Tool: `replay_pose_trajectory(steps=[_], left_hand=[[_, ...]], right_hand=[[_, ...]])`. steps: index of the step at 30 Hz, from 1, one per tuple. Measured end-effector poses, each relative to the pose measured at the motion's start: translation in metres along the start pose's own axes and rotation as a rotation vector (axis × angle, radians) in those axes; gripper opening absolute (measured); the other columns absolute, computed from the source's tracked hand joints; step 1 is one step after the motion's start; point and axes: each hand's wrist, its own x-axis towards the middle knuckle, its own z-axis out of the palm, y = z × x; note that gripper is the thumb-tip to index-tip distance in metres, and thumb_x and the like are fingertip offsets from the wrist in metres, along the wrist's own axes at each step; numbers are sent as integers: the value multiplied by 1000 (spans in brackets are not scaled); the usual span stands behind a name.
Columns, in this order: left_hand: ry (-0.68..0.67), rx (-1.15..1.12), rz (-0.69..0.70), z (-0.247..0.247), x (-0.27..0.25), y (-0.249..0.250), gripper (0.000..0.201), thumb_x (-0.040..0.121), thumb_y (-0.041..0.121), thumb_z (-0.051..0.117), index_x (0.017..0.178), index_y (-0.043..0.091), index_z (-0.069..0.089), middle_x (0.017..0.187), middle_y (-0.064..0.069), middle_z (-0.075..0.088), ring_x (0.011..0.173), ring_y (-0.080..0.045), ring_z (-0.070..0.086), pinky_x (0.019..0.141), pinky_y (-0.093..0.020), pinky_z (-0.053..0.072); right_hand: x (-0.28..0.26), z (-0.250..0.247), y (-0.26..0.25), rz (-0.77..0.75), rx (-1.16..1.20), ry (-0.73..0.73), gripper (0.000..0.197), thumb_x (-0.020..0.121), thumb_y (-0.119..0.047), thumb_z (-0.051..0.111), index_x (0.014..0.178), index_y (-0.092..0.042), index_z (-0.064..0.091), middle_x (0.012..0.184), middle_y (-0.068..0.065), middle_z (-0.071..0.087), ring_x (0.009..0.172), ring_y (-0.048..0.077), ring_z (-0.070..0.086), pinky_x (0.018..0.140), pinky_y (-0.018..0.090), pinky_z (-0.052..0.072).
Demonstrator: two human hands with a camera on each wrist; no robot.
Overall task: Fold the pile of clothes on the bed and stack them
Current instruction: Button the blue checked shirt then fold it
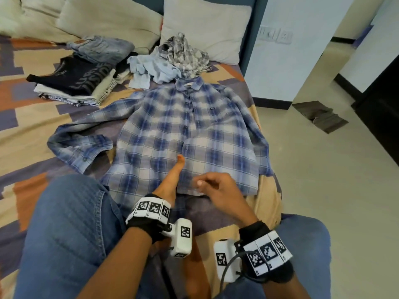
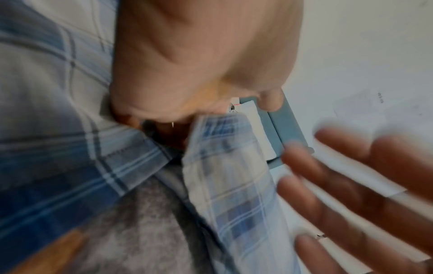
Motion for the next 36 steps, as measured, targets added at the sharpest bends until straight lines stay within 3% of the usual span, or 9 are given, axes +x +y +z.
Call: replay_pose_trajectory(steps=[5,8,12,17,20,23,27,31,36], left_hand=[[55,19,-26,-15,16,-7,102,40,68,87,128,22,62,133,-2,61,125,-25,55,111,-46,38],[165,34,-34,-12,21,-11,89,38,50,90,115,9,69,112,-10,71,110,-30,64,104,-46,46],[215,-77,36,-5,0,-12,40,78,34,78,109,10,71,105,-11,73,102,-28,67,96,-45,52],[203,-312,191,-10,-15,-1,22,92,30,64,105,13,70,100,-7,73,89,-23,68,74,-34,55],[196,-335,203,-7,-20,2,20,93,24,62,106,10,69,105,-11,72,98,-27,67,87,-44,55],[184,-321,195,-4,-22,-2,15,95,18,58,105,10,67,105,-11,70,97,-27,66,83,-44,56],[157,-307,227,-2,-22,-4,13,96,13,55,103,10,66,100,-9,70,89,-22,66,68,-33,60],[171,-322,270,-4,-22,-2,13,95,11,56,103,8,65,95,-8,71,85,-20,67,64,-30,60],[216,-99,132,-6,-22,-4,8,95,7,57,92,10,64,87,-9,69,76,-22,67,57,-35,60]], right_hand=[[-9,-49,68,289,-5,583,34,81,2,66,107,-19,66,99,1,66,94,21,66,86,43,56],[-10,-63,108,470,-182,439,61,64,-6,62,122,-27,55,111,10,64,103,34,62,87,51,54],[0,-57,121,531,-456,413,83,60,-24,75,135,-26,39,117,15,60,108,39,56,92,50,49],[6,-47,94,401,-131,612,17,92,-11,53,102,-7,66,97,12,67,92,32,59,75,31,38],[10,-41,88,360,63,774,17,87,-33,48,87,-26,63,90,3,66,90,33,60,85,40,47],[16,-35,85,358,309,708,29,78,-49,57,101,-32,55,105,2,67,99,27,64,92,52,52],[28,-31,94,395,393,575,55,66,-37,69,118,-27,54,108,2,69,100,29,66,87,53,56],[15,-49,58,408,624,690,19,90,7,47,97,-5,59,71,15,59,44,17,56,42,26,49],[-6,-85,60,438,693,785,13,92,8,49,95,0,58,43,4,50,28,9,33,37,21,43]])
